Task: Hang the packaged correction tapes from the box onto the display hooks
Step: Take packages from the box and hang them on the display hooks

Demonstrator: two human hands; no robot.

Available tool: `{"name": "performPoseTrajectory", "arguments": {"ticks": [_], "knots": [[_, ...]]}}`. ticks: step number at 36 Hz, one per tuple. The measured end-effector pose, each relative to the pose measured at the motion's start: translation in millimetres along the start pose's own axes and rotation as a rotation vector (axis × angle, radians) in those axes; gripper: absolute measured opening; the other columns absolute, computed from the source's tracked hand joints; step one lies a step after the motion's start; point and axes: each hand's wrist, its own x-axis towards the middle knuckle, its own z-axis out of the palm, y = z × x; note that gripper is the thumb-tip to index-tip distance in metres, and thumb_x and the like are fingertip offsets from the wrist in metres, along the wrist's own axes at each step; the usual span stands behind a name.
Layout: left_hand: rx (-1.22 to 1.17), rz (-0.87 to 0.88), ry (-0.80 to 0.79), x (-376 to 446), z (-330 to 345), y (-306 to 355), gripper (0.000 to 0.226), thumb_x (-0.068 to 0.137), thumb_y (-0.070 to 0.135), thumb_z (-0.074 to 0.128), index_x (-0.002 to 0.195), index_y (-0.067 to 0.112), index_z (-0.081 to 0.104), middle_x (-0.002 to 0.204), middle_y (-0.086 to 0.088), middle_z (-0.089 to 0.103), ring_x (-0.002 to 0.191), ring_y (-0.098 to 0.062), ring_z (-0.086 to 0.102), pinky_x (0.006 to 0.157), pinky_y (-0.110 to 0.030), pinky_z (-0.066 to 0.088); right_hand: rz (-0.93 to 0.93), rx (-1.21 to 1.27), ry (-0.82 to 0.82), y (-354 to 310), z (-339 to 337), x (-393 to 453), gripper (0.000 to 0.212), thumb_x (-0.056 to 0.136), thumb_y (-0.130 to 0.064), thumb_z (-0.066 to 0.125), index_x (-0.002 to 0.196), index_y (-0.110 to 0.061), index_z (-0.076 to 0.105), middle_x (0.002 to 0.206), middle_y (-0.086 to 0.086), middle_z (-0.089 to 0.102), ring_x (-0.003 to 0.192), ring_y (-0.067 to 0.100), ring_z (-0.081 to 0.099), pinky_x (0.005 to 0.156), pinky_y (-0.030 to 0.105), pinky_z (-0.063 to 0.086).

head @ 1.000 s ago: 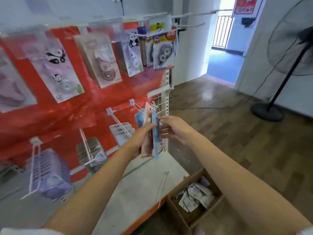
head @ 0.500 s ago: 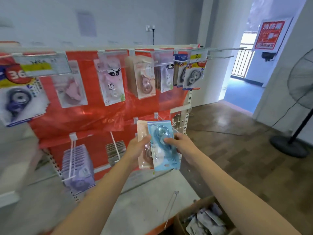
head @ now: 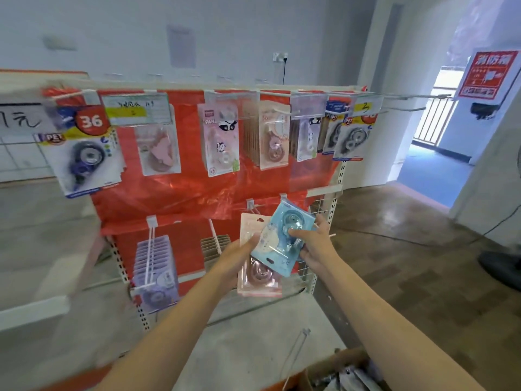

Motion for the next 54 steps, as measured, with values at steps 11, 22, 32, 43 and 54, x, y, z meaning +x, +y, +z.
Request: {"name": "performPoseTrajectory", "arguments": {"ticks": [11,22,32,43,54], "knots": [[0.27,-0.059,-0.087,9.5,12.1,-7.6,0.018,0.083,0.006,0.068,0.098,0.015,0.064,0.094,-0.011,0.072,0.083,-0.028,0.07,0.073,-0.038,0.057,-0.107,-0.574,0.086,-1.5,-38.5,8.1,0.09,0.076,-0.012,0.079,0.148,-0.017,0.024,0.142,0.011,0.034,0.129,0.03,0.041,0.107,0.05,0.039],[0.111,-0.061,0.064,15.6,13.5,-9.0,0.01,0.086,0.007,0.065,0.096,0.009,0.062,0.08,-0.012,0.071,0.068,-0.027,0.069,0.052,-0.04,0.057,0.036,-0.992,-0.246,9.5,-53.1,3.3,0.032,0.087,-0.016,0.067,0.118,-0.012,0.061,0.124,0.009,0.061,0.118,0.023,0.056,0.105,0.038,0.042],[0.071,-0.033,0.147,10.6,-0.8,-3.2,0.014,0.089,0.021,0.066,0.098,0.01,0.065,0.091,-0.015,0.072,0.078,-0.034,0.07,0.061,-0.051,0.058,0.177,-1.031,-0.425,13.9,-40.8,-4.6,0.029,0.084,-0.037,0.07,0.103,-0.026,0.051,0.111,-0.003,0.054,0.099,0.01,0.054,0.077,0.018,0.044],[-0.02,-0.054,0.305,19.2,-19.5,-17.1,0.027,0.091,0.032,0.063,0.105,0.009,0.067,0.103,-0.009,0.07,0.09,-0.025,0.066,0.083,-0.036,0.053,0.135,-0.948,-0.269,30.4,-53.9,4.1,0.038,0.078,-0.039,0.076,0.105,-0.019,0.058,0.104,-0.003,0.065,0.092,0.012,0.062,0.075,0.024,0.052],[-0.06,-0.109,0.246,19.1,-12.0,-21.7,0.016,0.087,0.017,0.068,0.099,0.006,0.067,0.101,-0.018,0.069,0.09,-0.033,0.067,0.087,-0.046,0.053,0.119,-0.711,-0.001,26.1,-71.7,9.0,0.009,0.089,-0.019,0.066,0.088,-0.02,0.057,0.09,0.003,0.067,0.09,0.024,0.065,0.09,0.041,0.053]]}}
